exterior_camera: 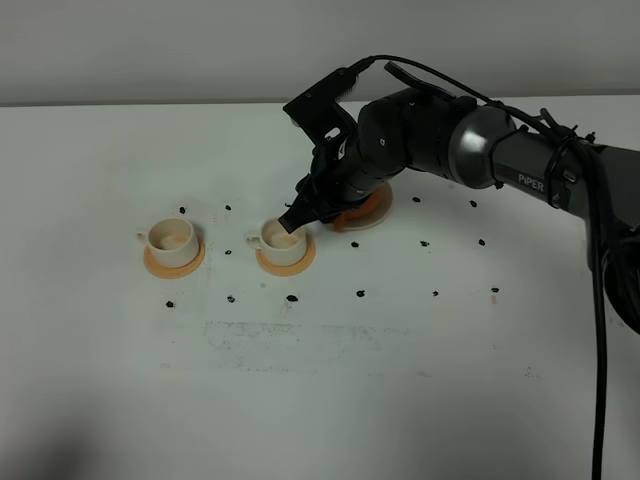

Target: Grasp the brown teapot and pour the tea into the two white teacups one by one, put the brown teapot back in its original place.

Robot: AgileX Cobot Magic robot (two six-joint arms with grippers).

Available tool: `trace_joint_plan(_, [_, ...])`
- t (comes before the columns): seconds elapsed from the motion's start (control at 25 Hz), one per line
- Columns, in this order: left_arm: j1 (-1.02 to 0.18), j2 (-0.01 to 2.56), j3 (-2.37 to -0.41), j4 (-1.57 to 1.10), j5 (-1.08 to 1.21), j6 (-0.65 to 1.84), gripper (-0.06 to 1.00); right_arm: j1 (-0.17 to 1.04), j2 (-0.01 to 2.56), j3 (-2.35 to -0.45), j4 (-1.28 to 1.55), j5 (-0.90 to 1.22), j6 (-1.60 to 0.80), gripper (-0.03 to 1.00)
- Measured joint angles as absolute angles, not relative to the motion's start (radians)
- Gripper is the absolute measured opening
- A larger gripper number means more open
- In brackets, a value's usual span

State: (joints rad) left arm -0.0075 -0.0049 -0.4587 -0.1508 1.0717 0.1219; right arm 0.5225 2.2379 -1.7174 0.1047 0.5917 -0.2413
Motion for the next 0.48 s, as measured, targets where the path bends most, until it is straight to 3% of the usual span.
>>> trace_joint_plan(0.48, [-0.008,-0.005,-0.459,-0.151,1.072,0.122,0.16,0.542,2.233,-1.717,0.096,0.608,-0.242,0.37])
